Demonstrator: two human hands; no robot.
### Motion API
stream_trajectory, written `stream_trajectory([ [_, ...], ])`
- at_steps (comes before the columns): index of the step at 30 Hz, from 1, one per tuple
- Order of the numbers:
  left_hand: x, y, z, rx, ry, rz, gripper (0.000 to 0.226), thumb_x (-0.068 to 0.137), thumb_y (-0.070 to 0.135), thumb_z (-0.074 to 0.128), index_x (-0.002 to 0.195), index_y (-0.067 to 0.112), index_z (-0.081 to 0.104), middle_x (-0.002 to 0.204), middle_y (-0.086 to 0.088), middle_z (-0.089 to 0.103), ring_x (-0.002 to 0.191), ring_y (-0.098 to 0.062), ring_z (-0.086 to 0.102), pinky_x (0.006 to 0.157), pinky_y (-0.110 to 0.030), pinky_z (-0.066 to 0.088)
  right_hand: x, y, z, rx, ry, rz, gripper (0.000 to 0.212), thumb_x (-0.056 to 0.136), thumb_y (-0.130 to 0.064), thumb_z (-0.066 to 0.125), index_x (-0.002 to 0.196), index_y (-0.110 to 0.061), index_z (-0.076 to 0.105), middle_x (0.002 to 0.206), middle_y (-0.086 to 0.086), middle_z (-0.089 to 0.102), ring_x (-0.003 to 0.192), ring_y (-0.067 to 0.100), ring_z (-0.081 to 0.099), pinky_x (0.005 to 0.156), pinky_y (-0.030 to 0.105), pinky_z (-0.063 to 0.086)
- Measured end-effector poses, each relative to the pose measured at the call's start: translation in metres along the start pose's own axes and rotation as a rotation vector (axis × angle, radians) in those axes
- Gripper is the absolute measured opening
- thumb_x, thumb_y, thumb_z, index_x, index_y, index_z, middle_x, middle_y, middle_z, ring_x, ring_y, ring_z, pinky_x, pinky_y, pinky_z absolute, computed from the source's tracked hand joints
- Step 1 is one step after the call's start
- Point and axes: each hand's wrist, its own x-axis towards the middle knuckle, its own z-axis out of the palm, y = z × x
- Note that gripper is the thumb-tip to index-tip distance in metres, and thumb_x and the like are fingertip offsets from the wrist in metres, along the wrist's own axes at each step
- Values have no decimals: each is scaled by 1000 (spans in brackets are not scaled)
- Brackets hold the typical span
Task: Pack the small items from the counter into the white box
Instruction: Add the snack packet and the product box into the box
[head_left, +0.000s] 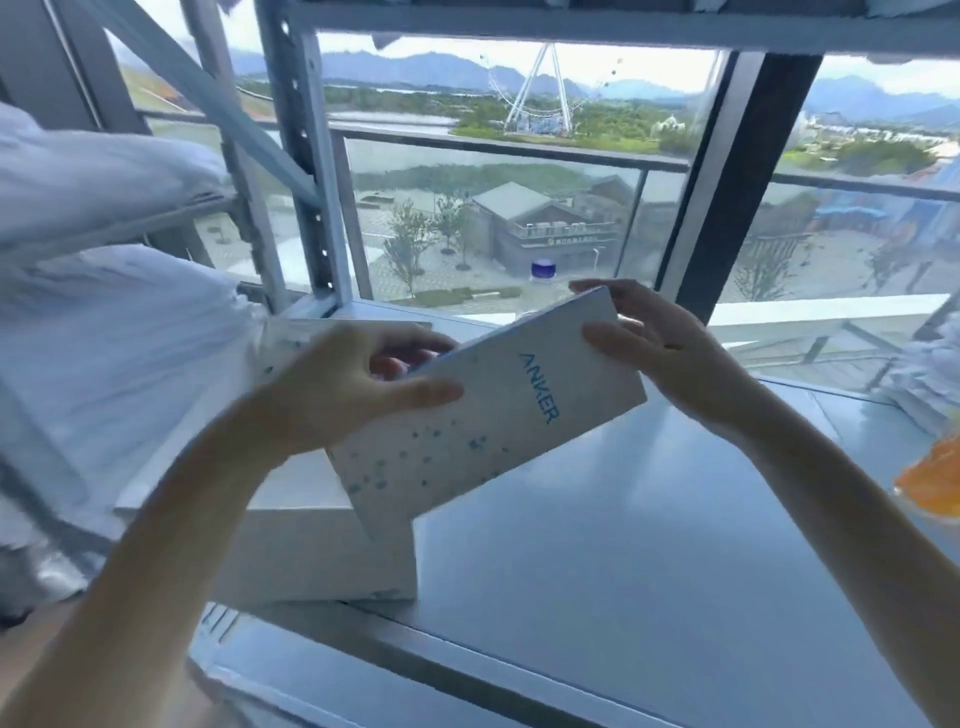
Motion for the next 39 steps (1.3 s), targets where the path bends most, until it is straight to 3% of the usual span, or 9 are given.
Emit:
stream_trajectory([
  [4, 7, -15, -67, 57, 43, -21, 37, 60, 39, 77, 96, 34, 68, 78, 19, 71, 67, -3, 66, 56, -11, 49, 47, -14, 43, -10, -49, -31, 32, 83, -29, 61, 113, -33, 54, 115, 8, 58, 92, 12, 63, 80, 30, 51],
  [9, 26, -55, -126, 236, 88, -5, 34, 49, 59, 73, 80, 47, 69, 76, 23, 69, 67, 4, 62, 57, -4, 42, 100, -11, 89, -84, -119, 21, 32, 85, -14, 64, 115, -16, 52, 101, -1, 55, 87, 20, 61, 78, 33, 51],
  [13, 42, -107, -140, 350, -33, -7, 66, 39, 83, 65, 92, 43, 66, 85, 19, 68, 76, 6, 62, 64, -4, 43, 127, 15, 121, -426, -229, 39, 38, 79, -23, 72, 111, -10, 55, 105, 0, 53, 91, 26, 60, 76, 30, 46],
  [16, 63, -138, -135, 382, -108, -17, 54, 63, 46, 81, 107, 17, 69, 87, 14, 65, 70, 8, 59, 65, -3, 41, 141, 34, 138, -774, -349, 10, 43, 79, -30, 71, 115, -12, 53, 107, 3, 52, 86, 16, 49, 71, 25, 35],
  [19, 82, -166, -125, 399, -133, 8, 44, 68, 25, 82, 109, 14, 68, 89, 11, 64, 76, 9, 56, 70, -3, 40, 151, 46, 148, -961, -386, 29, 47, 74, -37, 75, 111, -14, 57, 108, 3, 59, 88, 16, 51, 73, 31, 43],
  [23, 88, -194, -114, 370, -175, 50, 42, 70, 17, 80, 110, 11, 68, 98, 1, 68, 88, -11, 61, 75, -5, 40, 159, 61, 161, -1148, -370, 52, 48, 70, -47, 73, 108, -22, 59, 100, -4, 61, 80, 13, 50, 65, 27, 38],
  [26, 92, -201, -112, 488, -206, 69, 50, 70, 16, 80, 118, 13, 64, 108, 3, 65, 96, -11, 57, 77, -4, 36, 164, 72, 168, -1194, -354, 72, 49, 68, -51, 73, 106, -22, 59, 92, -6, 59, 76, 13, 50, 59, 26, 34],
  [29, 95, -206, -112, 652, -278, 19, 64, 64, 19, 81, 123, 19, 56, 115, 6, 60, 104, -12, 53, 90, -25, 43, 162, 80, 171, -1184, -293, 88, 49, 65, -49, 74, 102, -21, 59, 96, -5, 61, 78, 15, 53, 58, 27, 36],
  [39, 92, -216, -104, 821, -87, 71, 53, 63, 23, 79, 110, 20, 56, 107, 7, 55, 102, -15, 50, 74, -30, 44, 154, 80, 181, -1306, -258, 63, 51, 66, -49, 76, 100, -16, 57, 96, -1, 59, 72, 19, 51, 60, 28, 34],
])
